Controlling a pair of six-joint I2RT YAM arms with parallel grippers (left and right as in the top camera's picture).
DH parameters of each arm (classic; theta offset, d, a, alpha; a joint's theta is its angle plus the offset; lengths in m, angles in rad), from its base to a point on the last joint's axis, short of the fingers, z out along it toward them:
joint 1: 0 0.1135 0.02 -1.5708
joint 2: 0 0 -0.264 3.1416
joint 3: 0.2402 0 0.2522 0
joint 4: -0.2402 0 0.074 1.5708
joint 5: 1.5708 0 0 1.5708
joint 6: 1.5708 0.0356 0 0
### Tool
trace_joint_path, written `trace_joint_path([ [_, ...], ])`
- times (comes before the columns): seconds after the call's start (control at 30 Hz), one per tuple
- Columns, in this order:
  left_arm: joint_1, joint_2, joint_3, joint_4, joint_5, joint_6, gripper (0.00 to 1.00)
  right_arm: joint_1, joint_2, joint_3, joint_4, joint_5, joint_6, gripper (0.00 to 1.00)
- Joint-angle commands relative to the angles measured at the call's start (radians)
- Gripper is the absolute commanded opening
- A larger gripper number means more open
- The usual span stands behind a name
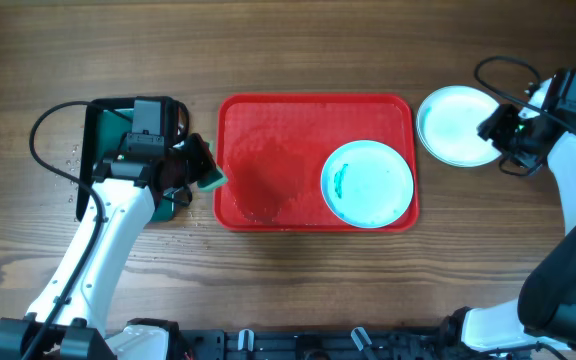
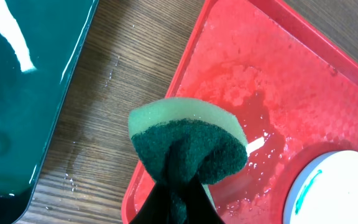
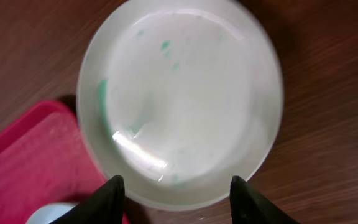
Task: Clean dirty plates on tray and stack at the side
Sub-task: 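Lift the plate with the right gripper and stack it on the side plate, then move the right gripper back to grasp the last plate's rim on the tray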
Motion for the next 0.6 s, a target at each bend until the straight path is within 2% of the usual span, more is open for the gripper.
trace_joint_path([
  [0.0, 0.003, 0.006, -0.005, 0.006, 0.011, 0.005, 0.04, 0.092, -0.032, -0.01, -0.05, -0.15, -0.052, 0.55],
  [0.1, 0.003, 0.006, -0.005, 0.006, 0.011, 0.005, 0.04, 0.214, -0.047, -0.01, -0.136, -0.122, -0.064, 0.56],
  [0.17, 0.003, 0.006, -0.005, 0.005, 0.011, 0.005, 0.04, 0.307, -0.045, -0.019, -0.183, 0.019, -0.06, 0.59],
  [0.33, 0.003, 0.006, -0.005, 0.005, 0.012, 0.005, 0.04, 0.435, -0.044, -0.113, -0.122, 0.259, -0.005, 0.59],
  [0.4, 0.003, 0.006, -0.005, 0.005, 0.012, 0.005, 0.04, 0.439, -0.043, -0.165, -0.061, 0.266, -0.013, 0.53],
  [0.5, 0.003, 0.006, -0.005, 0.006, 0.012, 0.005, 0.04, 0.44, -0.036, -0.212, -0.019, 0.213, -0.038, 0.36],
  [0.57, 0.003, 0.006, -0.005, 0.006, 0.012, 0.005, 0.04, 0.44, -0.036, -0.236, 0.012, 0.156, -0.055, 0.36],
])
